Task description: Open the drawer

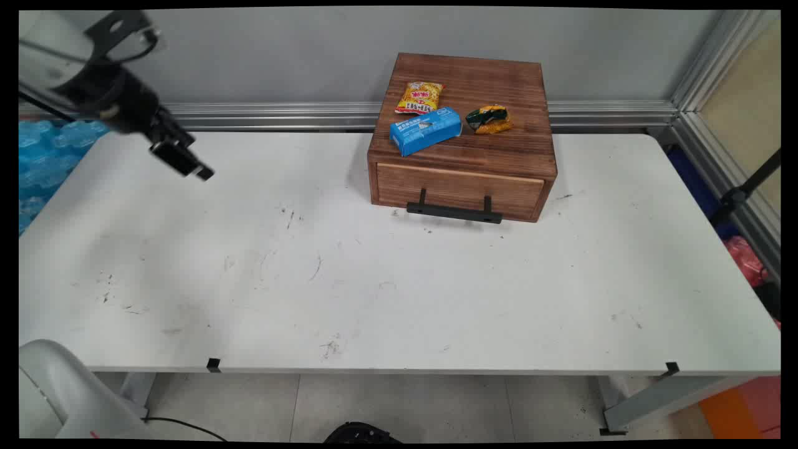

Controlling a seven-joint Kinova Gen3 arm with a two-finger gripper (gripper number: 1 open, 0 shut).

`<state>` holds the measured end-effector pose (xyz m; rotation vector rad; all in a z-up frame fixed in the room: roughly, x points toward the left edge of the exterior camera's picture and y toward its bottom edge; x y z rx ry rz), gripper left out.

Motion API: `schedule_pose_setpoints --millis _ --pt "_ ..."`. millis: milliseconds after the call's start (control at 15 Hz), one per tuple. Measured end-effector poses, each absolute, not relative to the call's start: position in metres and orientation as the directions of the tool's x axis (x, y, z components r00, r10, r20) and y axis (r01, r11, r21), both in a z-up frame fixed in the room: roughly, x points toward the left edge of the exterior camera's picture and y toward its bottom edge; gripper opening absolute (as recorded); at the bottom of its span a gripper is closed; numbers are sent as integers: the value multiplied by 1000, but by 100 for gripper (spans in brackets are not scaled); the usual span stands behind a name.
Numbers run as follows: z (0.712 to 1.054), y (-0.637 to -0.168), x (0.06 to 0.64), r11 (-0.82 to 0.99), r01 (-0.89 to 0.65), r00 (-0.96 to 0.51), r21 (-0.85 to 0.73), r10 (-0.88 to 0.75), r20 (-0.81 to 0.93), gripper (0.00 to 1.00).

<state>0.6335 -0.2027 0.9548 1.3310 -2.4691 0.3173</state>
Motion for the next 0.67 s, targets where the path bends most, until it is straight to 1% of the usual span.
schedule_pose_setpoints --millis 667 --pt "1026 -267 557 591 -803 -554 -77 -692 463 100"
